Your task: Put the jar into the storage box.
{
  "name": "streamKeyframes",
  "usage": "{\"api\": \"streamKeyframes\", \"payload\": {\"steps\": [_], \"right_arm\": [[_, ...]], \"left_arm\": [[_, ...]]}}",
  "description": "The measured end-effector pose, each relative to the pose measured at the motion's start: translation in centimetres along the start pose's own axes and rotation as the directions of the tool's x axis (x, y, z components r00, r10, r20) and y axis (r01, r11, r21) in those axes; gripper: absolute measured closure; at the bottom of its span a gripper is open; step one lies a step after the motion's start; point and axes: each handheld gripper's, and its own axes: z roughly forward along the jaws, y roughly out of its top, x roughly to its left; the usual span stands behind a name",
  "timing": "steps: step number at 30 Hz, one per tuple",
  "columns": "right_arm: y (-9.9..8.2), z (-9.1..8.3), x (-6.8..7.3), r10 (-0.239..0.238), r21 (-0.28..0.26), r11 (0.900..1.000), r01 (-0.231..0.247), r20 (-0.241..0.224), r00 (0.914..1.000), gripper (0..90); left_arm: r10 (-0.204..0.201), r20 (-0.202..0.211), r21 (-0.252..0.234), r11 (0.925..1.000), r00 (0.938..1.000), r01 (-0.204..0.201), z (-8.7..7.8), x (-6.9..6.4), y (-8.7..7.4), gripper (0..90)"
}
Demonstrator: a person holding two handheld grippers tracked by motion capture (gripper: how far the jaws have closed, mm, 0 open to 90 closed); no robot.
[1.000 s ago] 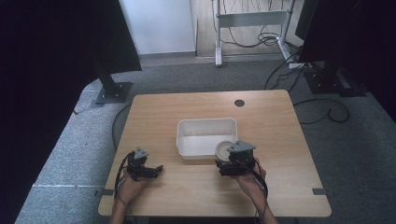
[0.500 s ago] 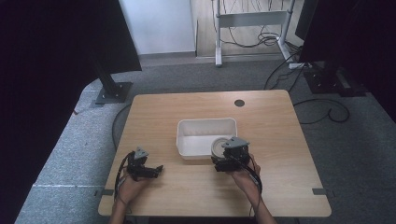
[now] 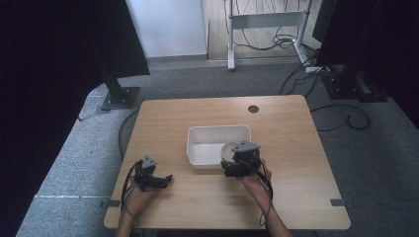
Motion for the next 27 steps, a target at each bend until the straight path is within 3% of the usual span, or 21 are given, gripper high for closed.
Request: {"api": "streamKeyframes", "payload": {"steps": [27], "right_arm": [[2.2, 3.5, 0.5, -0.008, -0.007, 0.9999, 0.008, -0.002, 1.0, 9.6]], "left_arm": [[0.0, 0.002, -0.001, 1.0, 1.0, 0.0, 0.0, 0.0, 0.0, 0.0]]}}
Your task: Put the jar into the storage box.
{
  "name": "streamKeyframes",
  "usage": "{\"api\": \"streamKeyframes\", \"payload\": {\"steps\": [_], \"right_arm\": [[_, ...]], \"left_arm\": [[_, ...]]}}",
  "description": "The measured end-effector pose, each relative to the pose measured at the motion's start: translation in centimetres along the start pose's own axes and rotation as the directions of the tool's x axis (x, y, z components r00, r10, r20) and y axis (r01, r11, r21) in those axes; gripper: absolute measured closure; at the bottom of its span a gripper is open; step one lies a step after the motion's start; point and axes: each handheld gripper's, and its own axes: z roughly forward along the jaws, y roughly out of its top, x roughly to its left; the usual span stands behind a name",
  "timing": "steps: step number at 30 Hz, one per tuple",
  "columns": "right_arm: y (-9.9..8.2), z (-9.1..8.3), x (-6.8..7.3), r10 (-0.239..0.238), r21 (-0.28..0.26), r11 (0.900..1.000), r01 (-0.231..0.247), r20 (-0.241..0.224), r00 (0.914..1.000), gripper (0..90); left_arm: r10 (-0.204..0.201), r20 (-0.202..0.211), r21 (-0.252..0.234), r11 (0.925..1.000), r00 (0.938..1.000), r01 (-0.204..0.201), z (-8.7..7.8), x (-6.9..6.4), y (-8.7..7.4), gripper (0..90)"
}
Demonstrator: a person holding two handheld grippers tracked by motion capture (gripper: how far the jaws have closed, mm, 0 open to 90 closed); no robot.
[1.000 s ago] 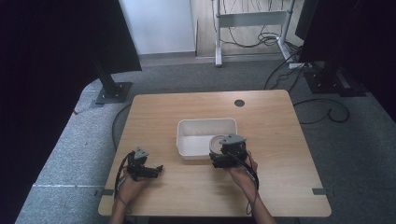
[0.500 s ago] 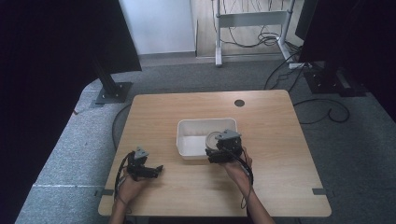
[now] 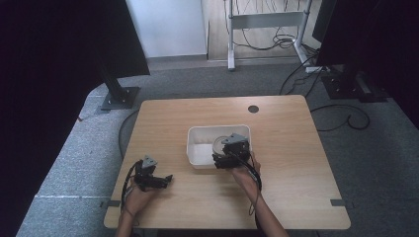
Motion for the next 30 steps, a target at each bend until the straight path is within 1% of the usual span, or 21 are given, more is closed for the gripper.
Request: {"api": "streamKeyframes", "payload": {"steps": [2, 3, 5, 10, 13, 17, 20, 21, 22, 24, 26, 30], "right_arm": [[0.1, 0.2, 0.1, -0.002, 0.001, 1.0, 0.002, -0.001, 1.0, 9.6], [0.2, 0.5, 0.2, -0.014, 0.003, 0.9999, 0.014, 0.0, 0.9999, 9.6], [0.3, 0.9, 0.3, -0.01, 0.005, 0.9999, 0.01, -0.002, 0.9999, 9.6], [0.5, 1.6, 0.7, -0.018, 0.007, 0.9998, 0.018, -0.004, 0.9998, 9.6], [0.6, 2.3, 1.0, -0.02, 0.006, 0.9998, 0.02, -0.009, 0.9998, 9.6], [0.7, 2.9, 1.2, -0.022, 0.016, 0.9996, 0.022, -0.006, 0.9997, 9.6], [0.6, 3.8, 1.4, -0.03, 0.025, 0.9992, 0.03, -0.004, 0.9995, 9.6], [0.6, 3.8, 1.4, -0.03, 0.025, 0.9992, 0.03, -0.004, 0.9995, 9.6], [0.6, 4.2, 1.6, -0.038, 0.029, 0.9989, 0.038, 0.001, 0.9993, 9.6], [0.6, 4.4, 1.7, -0.037, 0.031, 0.9988, 0.037, -0.003, 0.9993, 9.6], [0.5, 5.0, 1.9, -0.034, 0.034, 0.9988, 0.034, -0.006, 0.9994, 9.6], [0.4, 5.7, 2.3, -0.044, 0.046, 0.998, 0.044, 0.001, 0.999, 9.6]], "left_arm": [[0.0, 0.0, 0.0, 1.0, 1.0, 0.0, 0.0, 0.0, 0.0, 0.0], [0.002, 0.0, 0.002, 1.0, 1.0, -0.002, 0.0, 0.0, 0.0, 0.0], [0.002, 0.0, 0.002, 1.0, 1.0, -0.002, 0.0, 0.0, 0.0, 0.0], [0.001, 0.0, 0.001, 1.0, 1.0, -0.001, 0.0, 0.0, 0.0, 0.0], [0.002, 0.001, 0.001, 1.0, 1.0, -0.002, 0.0, 0.0, 0.0, 0.0], [0.003, 0.0, 0.001, 1.0, 1.0, -0.003, 0.0, 0.0, 0.0, 0.0], [0.003, 0.0, 0.001, 1.0, 1.0, -0.003, 0.0, 0.0, 0.0, 0.0], [0.003, 0.0, 0.001, 1.0, 1.0, -0.003, 0.0, 0.0, 0.0, 0.0], [0.002, 0.001, 0.001, 1.0, 1.0, -0.002, 0.0, 0.0, 0.0, 0.0], [0.003, 0.001, 0.001, 1.0, 1.0, -0.003, 0.0, 0.0, 0.0, 0.0], [0.003, 0.001, 0.001, 1.0, 1.0, -0.003, 0.0, 0.0, 0.0, 0.0], [0.003, 0.001, 0.001, 1.0, 1.0, -0.003, 0.0, 0.0, 0.0, 0.0]]}}
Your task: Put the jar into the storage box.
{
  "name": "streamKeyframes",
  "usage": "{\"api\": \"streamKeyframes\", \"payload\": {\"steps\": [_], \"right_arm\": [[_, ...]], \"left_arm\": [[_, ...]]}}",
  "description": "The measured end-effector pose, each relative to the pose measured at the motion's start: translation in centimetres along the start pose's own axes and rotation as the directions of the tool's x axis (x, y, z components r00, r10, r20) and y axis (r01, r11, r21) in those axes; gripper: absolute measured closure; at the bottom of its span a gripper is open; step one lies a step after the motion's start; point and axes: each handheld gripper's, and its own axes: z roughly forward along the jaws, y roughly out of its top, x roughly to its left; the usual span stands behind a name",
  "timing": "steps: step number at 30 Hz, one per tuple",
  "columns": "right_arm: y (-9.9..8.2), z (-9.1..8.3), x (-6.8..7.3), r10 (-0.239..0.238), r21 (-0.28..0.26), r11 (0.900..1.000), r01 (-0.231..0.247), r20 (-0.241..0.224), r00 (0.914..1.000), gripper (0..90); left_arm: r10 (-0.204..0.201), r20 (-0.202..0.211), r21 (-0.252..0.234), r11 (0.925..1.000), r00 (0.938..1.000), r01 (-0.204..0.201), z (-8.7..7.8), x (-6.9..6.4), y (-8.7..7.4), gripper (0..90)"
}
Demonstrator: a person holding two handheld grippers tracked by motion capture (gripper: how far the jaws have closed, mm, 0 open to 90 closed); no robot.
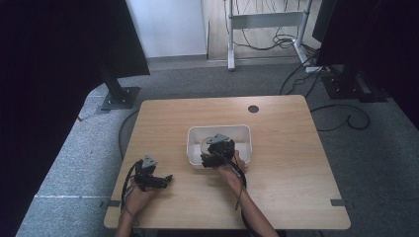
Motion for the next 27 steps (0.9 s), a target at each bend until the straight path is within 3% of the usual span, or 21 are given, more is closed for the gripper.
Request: {"api": "streamKeyframes", "payload": {"steps": [12, 16, 23, 27], "right_arm": [[-0.15, 0.79, 0.2, 0.018, 0.021, 0.9996, -0.018, -0.006, 0.9998, 9.5], [-0.2, 0.72, -0.33, 0.065, 0.04, 0.9971, -0.064, -0.029, 0.9975, 9.4], [-0.09, 0.76, -0.33, 0.054, 0.05, 0.9973, -0.053, -0.028, 0.9981, 9.0], [-0.07, 0.84, -0.32, 0.058, 0.051, 0.9972, -0.055, -0.049, 0.9971, 3.7]], "left_arm": [[0.001, 0.001, 0.0, 1.0, 1.0, -0.001, 0.01, 0.01, 0.01, 0.0], [0.002, 0.001, 0.0, 1.0, 1.0, -0.002, 0.01, 0.02, 0.01, 0.0], [0.001, 0.001, 0.0, 1.0, 1.0, -0.001, 0.01, 0.02, 0.01, 0.0], [0.001, 0.001, -0.001, 1.0, 1.0, -0.001, 0.02, 0.02, 0.01, 0.0]]}}
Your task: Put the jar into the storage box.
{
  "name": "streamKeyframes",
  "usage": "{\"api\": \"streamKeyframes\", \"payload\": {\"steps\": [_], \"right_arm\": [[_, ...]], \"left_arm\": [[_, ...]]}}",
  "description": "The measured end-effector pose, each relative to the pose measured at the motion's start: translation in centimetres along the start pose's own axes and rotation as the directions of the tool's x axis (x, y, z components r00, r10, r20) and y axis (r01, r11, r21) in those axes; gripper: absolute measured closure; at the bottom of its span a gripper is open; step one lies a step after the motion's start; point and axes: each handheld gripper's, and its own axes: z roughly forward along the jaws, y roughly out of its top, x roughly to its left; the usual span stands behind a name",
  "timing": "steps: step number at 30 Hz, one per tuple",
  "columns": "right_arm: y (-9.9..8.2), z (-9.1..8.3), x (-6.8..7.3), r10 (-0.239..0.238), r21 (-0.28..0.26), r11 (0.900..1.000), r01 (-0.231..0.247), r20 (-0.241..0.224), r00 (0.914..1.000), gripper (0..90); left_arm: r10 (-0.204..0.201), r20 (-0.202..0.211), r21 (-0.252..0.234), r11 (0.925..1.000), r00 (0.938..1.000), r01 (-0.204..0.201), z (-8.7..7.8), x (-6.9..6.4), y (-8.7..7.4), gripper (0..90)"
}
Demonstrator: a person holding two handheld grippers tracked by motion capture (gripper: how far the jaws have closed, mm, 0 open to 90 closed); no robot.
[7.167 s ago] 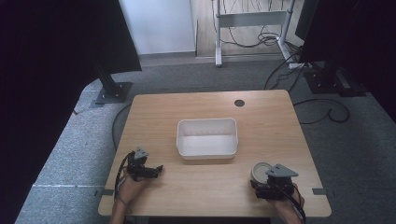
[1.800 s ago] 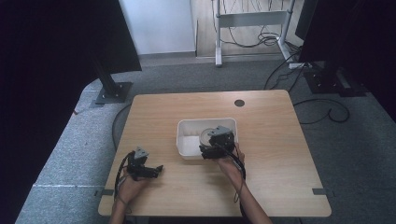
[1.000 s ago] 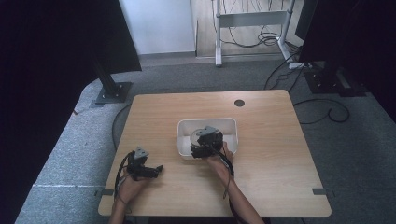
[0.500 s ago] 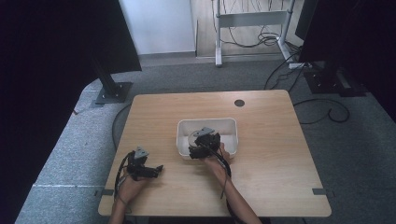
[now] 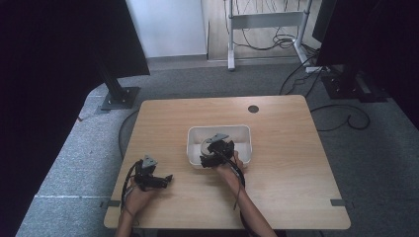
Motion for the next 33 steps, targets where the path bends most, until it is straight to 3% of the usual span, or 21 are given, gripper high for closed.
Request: {"api": "streamKeyframes", "payload": {"steps": [33], "right_arm": [[-0.2, -3.6, -0.3, -0.112, -0.033, 0.9932, 0.112, -0.016, 0.9935, 3.2]], "left_arm": [[0.0, 0.0, 0.001, 1.0, 1.0, 0.0, 0.0, 0.0, 0.0, 0.0]]}}
